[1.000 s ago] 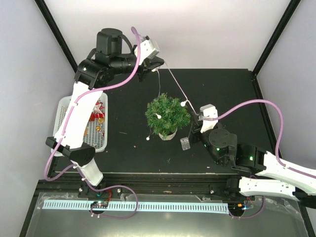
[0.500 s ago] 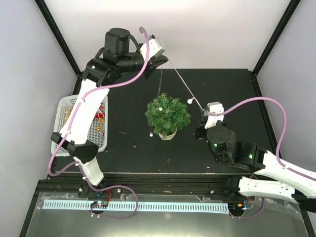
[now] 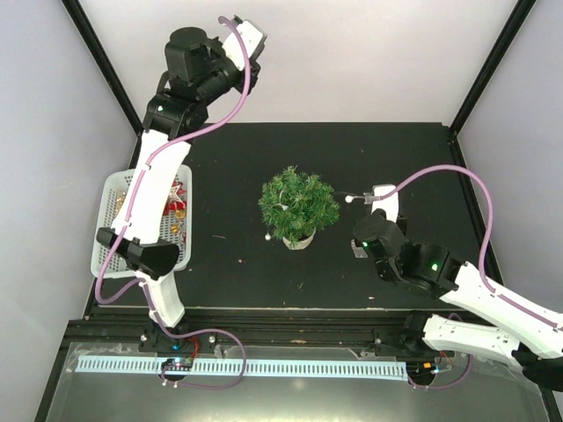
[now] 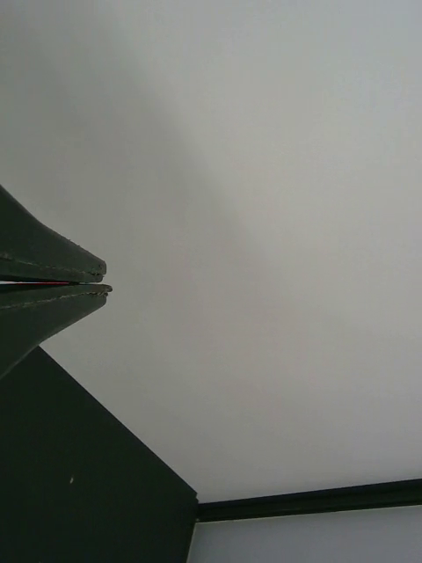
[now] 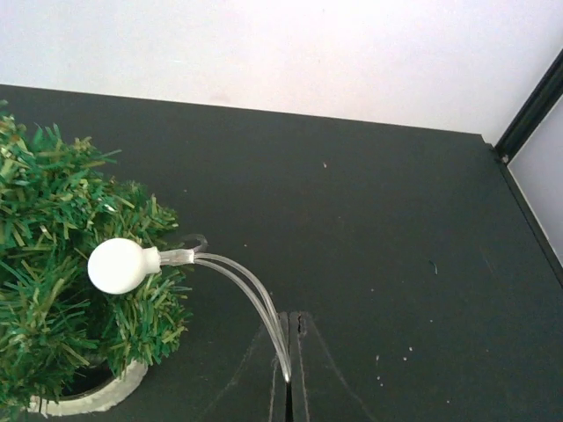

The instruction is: Decorate the small christmas tree

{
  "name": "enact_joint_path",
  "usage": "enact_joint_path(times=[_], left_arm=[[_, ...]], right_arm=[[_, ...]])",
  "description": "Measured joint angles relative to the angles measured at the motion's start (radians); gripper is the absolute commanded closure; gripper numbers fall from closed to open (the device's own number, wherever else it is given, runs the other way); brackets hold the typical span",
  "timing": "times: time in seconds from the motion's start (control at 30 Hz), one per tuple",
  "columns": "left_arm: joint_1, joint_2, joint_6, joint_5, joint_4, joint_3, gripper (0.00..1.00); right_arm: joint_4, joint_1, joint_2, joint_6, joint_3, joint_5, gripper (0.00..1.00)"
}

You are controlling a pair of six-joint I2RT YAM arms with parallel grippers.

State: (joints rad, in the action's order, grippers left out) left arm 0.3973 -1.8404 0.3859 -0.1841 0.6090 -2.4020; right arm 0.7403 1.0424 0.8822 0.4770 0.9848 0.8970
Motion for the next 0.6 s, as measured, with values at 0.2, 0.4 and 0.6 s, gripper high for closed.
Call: enact_joint_path(times=[0.2,0.4,0.6], left_arm=[[0.008,-0.036,-0.005,0.011,-0.012,-0.003,0.96],[0.006,-0.036,-0.006,0.030,-0.023,0.064,0.92],[-0.005,0.061,-0.009,0.035,-0.044,0.273,0.84]], right_arm=[[0.022,-0.031,0.004,0.029,-0.016,-0.020,0.99],[0.063,-0.036,-0.016,0.063,-0.016,-0.019,0.99],[0.140,-0.038,-0.038,0.081,0.015,-0.021,0.99]])
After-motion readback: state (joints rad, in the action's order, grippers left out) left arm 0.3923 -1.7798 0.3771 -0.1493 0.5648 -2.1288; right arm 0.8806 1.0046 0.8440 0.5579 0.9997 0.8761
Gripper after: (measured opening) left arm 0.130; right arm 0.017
